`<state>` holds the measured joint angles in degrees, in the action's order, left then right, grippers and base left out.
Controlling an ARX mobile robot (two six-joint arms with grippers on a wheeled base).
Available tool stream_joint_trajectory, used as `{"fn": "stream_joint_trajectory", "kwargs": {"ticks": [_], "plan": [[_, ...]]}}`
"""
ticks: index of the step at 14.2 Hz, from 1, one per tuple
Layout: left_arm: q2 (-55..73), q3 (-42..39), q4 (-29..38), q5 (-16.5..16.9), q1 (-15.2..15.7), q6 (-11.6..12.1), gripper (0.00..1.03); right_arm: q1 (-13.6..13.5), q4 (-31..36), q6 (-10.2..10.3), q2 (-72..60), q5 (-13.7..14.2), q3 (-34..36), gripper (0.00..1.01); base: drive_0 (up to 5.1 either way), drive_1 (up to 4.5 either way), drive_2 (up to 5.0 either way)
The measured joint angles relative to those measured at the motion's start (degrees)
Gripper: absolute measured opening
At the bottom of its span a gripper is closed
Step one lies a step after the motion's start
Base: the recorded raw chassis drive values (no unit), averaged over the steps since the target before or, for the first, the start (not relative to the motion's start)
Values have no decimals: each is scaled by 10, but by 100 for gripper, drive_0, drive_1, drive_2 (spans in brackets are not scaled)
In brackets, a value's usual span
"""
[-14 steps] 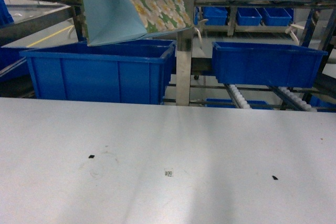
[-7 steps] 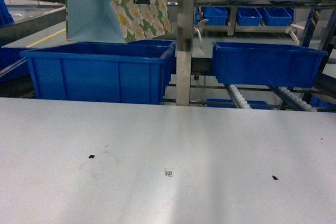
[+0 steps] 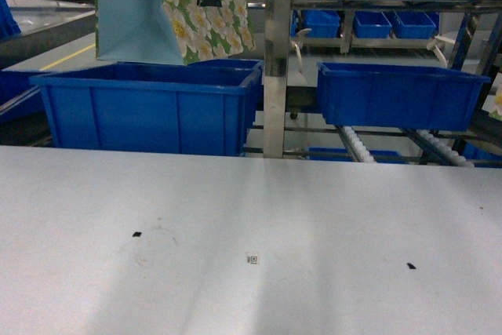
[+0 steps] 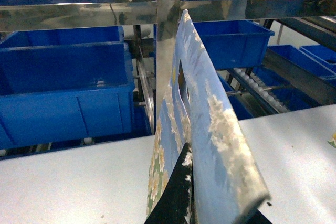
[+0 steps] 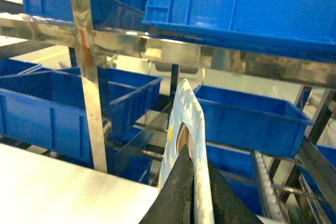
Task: Move flower gift bag to table near conveyor
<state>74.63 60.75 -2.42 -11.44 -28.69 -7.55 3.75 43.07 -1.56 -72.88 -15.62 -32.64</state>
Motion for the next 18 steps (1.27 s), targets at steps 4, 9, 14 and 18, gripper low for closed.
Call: {"fn": "stream_joint_trajectory", "kwargs": {"ticks": [4,9,14,18], "plan": [[0,0,0,0,0,0,2,-6,59,-19,-111,37,43,2,0,0,0],[0,0,0,0,0,0,2,-23,150,6,-214,59,69,2,0,0,0],[0,0,0,0,0,0,2,-2,237,26,-329,54,72,2,0,0,0],[0,0,0,0,0,0,2,16,290,35,-346,39,65,2,0,0,0]]}}
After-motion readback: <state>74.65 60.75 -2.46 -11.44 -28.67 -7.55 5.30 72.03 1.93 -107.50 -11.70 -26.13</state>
